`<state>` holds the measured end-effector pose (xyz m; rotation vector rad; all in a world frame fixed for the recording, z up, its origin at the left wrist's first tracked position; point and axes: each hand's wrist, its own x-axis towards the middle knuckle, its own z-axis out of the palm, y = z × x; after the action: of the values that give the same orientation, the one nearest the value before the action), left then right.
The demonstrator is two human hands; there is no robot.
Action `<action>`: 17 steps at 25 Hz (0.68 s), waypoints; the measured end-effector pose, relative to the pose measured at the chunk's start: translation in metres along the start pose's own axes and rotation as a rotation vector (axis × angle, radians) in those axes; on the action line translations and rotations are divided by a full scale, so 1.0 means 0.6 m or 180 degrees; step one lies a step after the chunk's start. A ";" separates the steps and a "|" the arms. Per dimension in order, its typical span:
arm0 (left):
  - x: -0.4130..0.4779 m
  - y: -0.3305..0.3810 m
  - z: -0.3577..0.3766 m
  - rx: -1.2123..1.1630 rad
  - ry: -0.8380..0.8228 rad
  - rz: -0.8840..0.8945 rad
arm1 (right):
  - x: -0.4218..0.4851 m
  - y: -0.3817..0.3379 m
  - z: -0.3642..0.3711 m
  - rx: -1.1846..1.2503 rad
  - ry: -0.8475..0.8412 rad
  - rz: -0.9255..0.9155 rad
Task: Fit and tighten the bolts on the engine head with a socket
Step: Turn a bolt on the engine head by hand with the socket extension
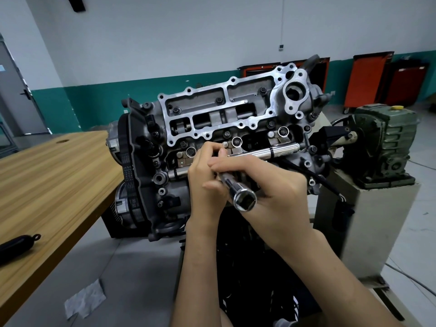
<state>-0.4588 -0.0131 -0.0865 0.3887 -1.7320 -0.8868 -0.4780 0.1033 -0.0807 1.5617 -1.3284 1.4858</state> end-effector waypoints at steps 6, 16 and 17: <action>0.005 0.006 0.005 0.0274 0.0126 -0.0223 | 0.001 0.000 0.001 -0.0011 -0.0140 -0.0094; 0.004 -0.024 0.005 0.0129 0.0184 0.0058 | 0.002 0.000 -0.004 -0.0079 -0.0191 -0.0065; -0.002 -0.024 0.004 0.0046 0.0167 0.0195 | 0.003 0.001 -0.004 -0.0113 -0.0059 -0.0015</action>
<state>-0.4630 -0.0211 -0.0979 0.3634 -1.6941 -0.8137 -0.4797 0.1052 -0.0788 1.5586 -1.3535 1.4405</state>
